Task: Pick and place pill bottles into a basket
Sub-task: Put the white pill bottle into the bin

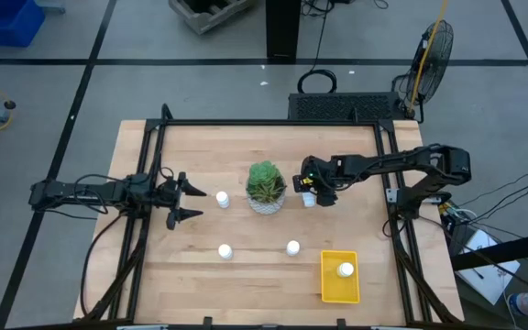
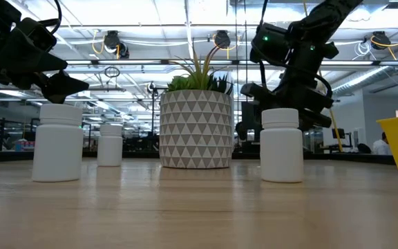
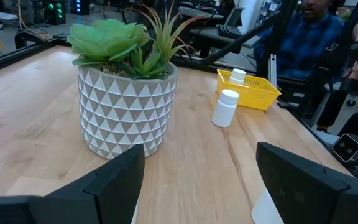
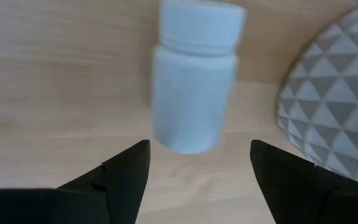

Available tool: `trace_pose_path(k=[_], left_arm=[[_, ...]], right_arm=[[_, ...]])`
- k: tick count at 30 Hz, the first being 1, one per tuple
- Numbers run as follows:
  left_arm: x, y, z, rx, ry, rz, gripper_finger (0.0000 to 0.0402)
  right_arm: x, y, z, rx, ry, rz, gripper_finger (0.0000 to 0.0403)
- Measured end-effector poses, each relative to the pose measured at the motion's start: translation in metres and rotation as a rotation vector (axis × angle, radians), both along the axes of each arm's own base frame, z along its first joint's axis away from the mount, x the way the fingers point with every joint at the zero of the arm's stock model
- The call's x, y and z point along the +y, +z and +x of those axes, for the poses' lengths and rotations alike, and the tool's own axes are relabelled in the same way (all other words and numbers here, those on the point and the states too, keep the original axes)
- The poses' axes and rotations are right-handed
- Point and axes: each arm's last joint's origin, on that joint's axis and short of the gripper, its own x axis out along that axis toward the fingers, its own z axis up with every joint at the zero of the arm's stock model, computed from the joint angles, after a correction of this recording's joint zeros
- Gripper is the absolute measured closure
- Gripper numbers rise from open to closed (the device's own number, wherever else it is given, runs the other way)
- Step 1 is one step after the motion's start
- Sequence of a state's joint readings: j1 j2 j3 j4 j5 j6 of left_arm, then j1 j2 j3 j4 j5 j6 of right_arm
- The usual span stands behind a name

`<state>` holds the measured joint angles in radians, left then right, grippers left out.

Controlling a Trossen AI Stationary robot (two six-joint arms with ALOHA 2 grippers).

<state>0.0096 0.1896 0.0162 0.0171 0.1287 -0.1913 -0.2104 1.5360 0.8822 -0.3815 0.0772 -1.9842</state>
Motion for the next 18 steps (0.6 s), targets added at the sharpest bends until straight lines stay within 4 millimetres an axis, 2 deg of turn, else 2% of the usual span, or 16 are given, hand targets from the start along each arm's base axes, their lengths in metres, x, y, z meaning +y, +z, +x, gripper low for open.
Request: trace_pose_path(k=[10,18], left_arm=[[0.0,0.0,0.0,0.0,0.0,0.001,0.0092],[0.0,0.0,0.0,0.001,0.0,-0.011,0.0091]], right_arm=[[0.0,-0.001,0.0,0.002,0.003,0.003,0.0133],[0.002,-0.021,0.006,0.072,0.004,-0.004,0.0133]])
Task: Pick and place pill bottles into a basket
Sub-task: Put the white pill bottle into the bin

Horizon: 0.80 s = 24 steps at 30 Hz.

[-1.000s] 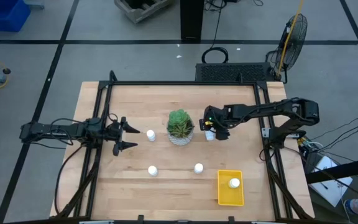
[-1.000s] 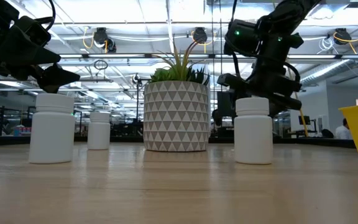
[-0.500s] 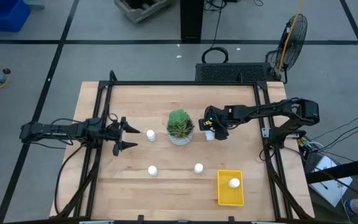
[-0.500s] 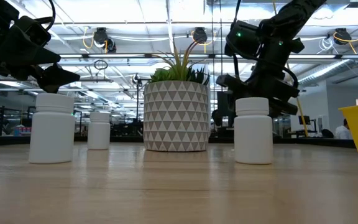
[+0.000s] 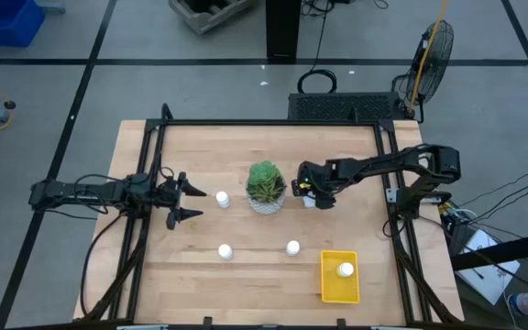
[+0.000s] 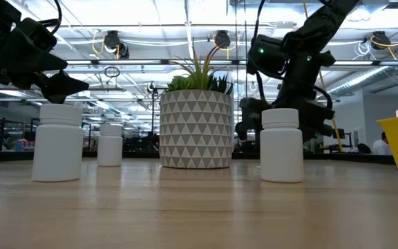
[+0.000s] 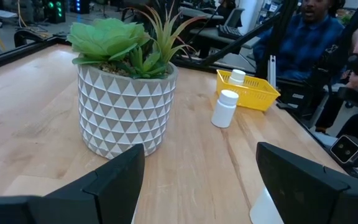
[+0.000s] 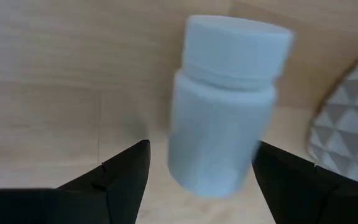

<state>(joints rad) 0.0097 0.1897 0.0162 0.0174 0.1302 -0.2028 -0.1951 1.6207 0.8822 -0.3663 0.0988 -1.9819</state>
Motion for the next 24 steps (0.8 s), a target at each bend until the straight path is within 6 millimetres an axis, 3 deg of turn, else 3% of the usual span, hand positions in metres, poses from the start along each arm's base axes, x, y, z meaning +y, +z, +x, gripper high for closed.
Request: trace_pose_path(k=[9,24], left_arm=[[0.0,0.0,0.0,0.0,-0.001,-0.002,0.0092],[0.0,0.0,0.0,0.004,0.002,-0.029,0.0091]], right_arm=[[0.001,0.001,0.003,-0.029,-0.008,-0.032,0.0133],[0.035,0.0,0.004,-0.008,-0.035,-0.028,0.0133]])
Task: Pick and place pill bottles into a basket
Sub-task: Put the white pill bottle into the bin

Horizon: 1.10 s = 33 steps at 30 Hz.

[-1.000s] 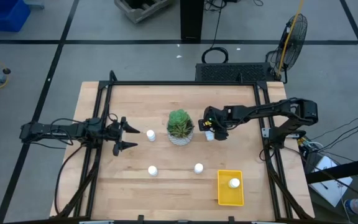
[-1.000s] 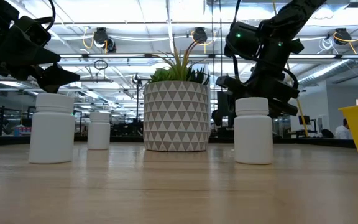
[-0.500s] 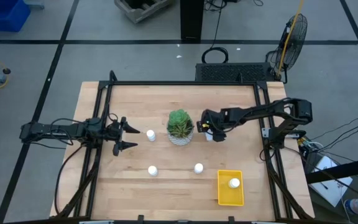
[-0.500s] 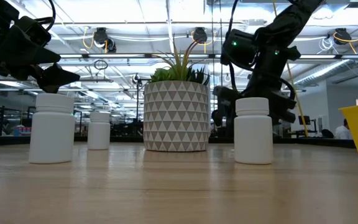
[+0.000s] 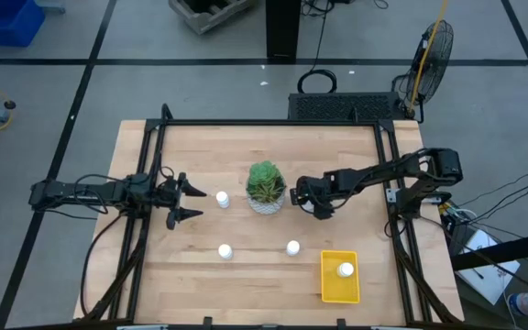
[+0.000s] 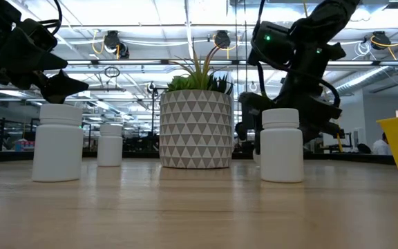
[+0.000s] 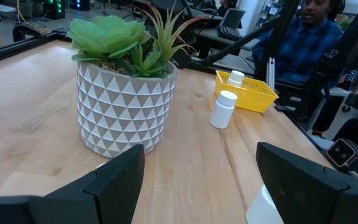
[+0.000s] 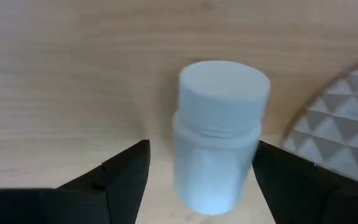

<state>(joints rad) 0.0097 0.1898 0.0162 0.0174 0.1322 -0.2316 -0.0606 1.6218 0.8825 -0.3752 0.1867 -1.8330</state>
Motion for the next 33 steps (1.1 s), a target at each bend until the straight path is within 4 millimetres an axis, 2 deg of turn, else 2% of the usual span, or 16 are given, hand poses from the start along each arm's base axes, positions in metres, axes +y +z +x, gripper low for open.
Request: trace_pose_path(k=[33], left_arm=[[0.0,0.0,0.0,0.001,0.0,-0.007,0.0091]], right_arm=[[0.041,-0.001,-0.003,0.013,0.045,-0.012,0.0133]])
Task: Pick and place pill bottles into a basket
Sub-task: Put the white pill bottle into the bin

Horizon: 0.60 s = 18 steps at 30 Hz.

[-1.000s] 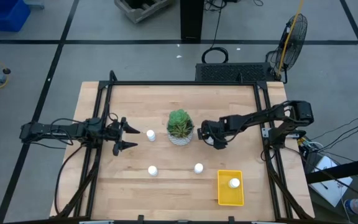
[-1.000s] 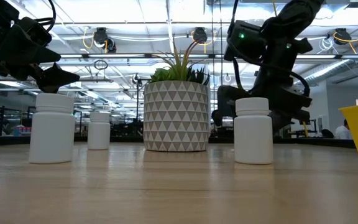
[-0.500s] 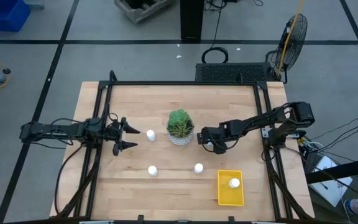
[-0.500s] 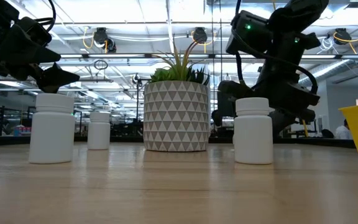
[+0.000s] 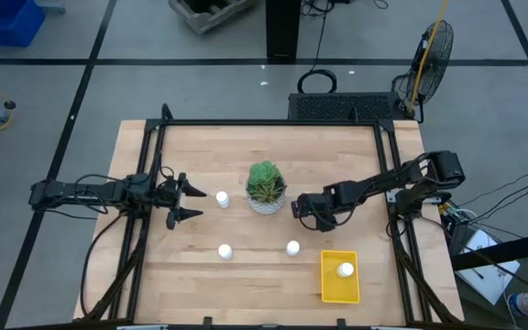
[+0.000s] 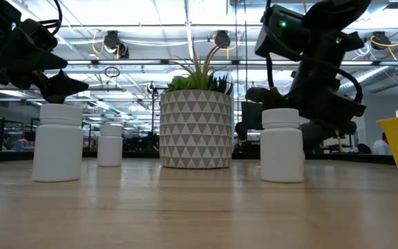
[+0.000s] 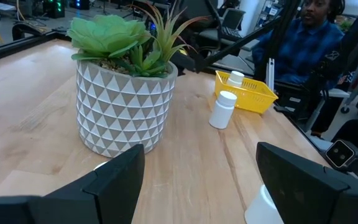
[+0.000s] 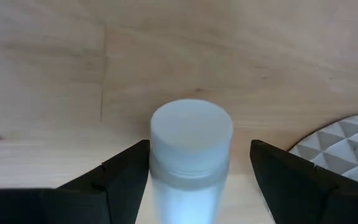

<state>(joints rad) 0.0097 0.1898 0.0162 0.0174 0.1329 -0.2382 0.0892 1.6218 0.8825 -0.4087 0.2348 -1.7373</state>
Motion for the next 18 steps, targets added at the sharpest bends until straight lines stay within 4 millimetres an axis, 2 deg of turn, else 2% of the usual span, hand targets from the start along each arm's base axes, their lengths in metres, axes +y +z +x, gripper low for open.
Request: trace_pose_path(k=[18], left_arm=[[0.0,0.0,0.0,0.0,0.001,-0.006,0.0091]], right_arm=[[0.0082,0.0004,0.0005,-0.017,0.007,0.011,0.0143]])
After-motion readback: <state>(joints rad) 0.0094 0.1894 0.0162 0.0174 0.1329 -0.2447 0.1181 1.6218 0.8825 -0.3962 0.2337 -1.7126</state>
